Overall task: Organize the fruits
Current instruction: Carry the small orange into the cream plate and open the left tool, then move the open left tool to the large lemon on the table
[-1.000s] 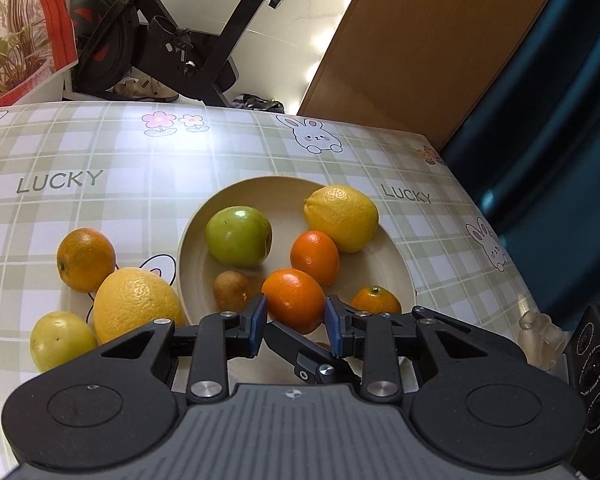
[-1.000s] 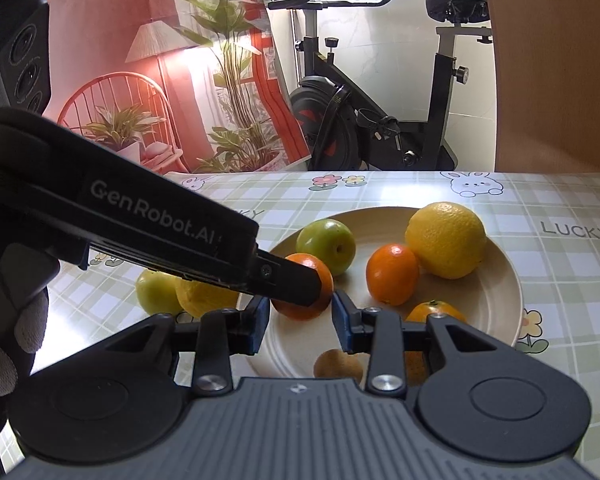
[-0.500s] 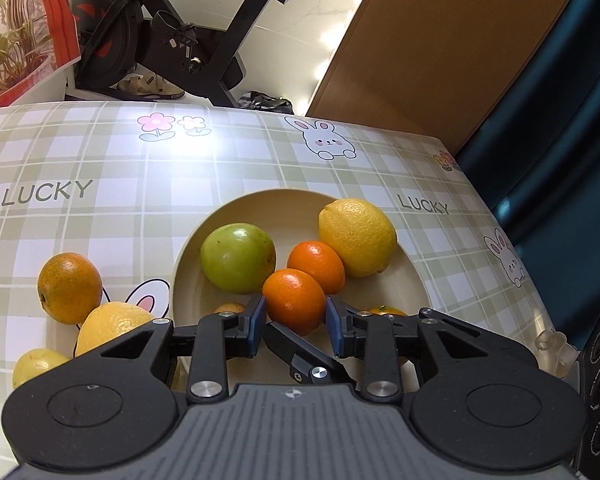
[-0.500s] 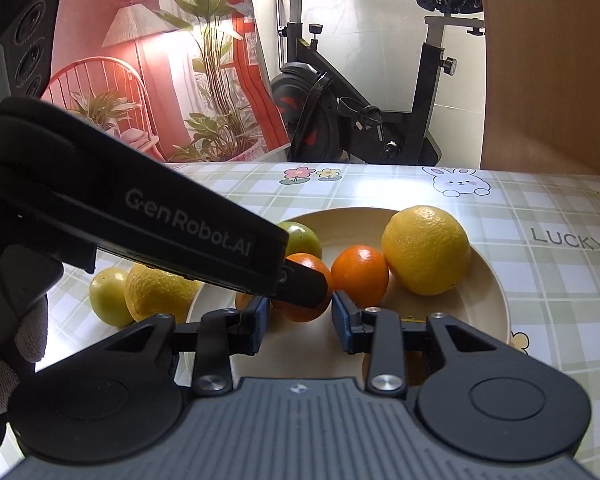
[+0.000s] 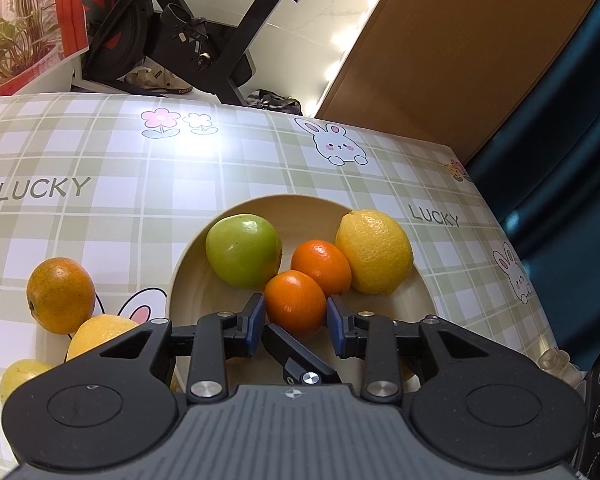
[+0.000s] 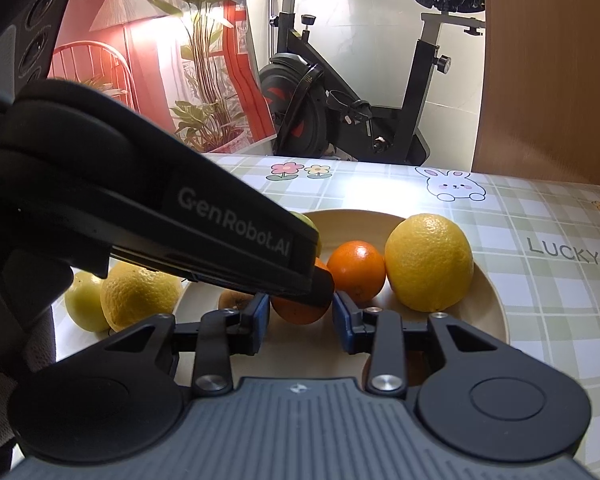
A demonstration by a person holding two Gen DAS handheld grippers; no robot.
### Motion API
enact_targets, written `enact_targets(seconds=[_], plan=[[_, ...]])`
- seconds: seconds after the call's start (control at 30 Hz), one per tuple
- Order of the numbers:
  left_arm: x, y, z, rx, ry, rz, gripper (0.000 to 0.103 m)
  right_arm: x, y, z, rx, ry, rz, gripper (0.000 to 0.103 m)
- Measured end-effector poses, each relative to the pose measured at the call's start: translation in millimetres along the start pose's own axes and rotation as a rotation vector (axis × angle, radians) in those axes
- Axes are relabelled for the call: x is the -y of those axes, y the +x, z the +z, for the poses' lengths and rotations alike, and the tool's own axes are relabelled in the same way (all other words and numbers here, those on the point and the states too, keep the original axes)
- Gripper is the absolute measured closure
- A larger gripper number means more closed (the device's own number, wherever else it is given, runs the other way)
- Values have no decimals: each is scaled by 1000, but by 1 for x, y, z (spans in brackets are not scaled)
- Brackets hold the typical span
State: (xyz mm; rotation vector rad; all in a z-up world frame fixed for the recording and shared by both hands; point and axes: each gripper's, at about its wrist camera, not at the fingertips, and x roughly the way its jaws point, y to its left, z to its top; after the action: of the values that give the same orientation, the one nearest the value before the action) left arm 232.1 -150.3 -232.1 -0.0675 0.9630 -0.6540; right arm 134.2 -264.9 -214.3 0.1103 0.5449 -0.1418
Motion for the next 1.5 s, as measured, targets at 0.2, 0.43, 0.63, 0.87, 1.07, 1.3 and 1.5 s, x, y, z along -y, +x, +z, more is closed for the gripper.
enact_targets(seconds=[0.2,0.43,0.63,0.87,1.07,1.3,1.5], plan=[[-3,-2,0,0,-16,12,68,-3,-2,-2,1,-2,1,65],[-8,-23,2,26,-23,-2,68,3,-13,-2,9,29,10,65],[-12,-56,8,69,24,-3,68,5,-29,1,35,66,33,65],[-29,-106,13,134,98,52,67,7,-45,8,62,128,67,65],[-49,-137,15,150,139,103,67,-10,-52,12,75,123,121,65],[-71,-147,11,137,167,136,59,-47,-41,9,44,35,195,65],[-80,-131,6,118,151,111,59,-62,-24,8,15,-5,203,62]])
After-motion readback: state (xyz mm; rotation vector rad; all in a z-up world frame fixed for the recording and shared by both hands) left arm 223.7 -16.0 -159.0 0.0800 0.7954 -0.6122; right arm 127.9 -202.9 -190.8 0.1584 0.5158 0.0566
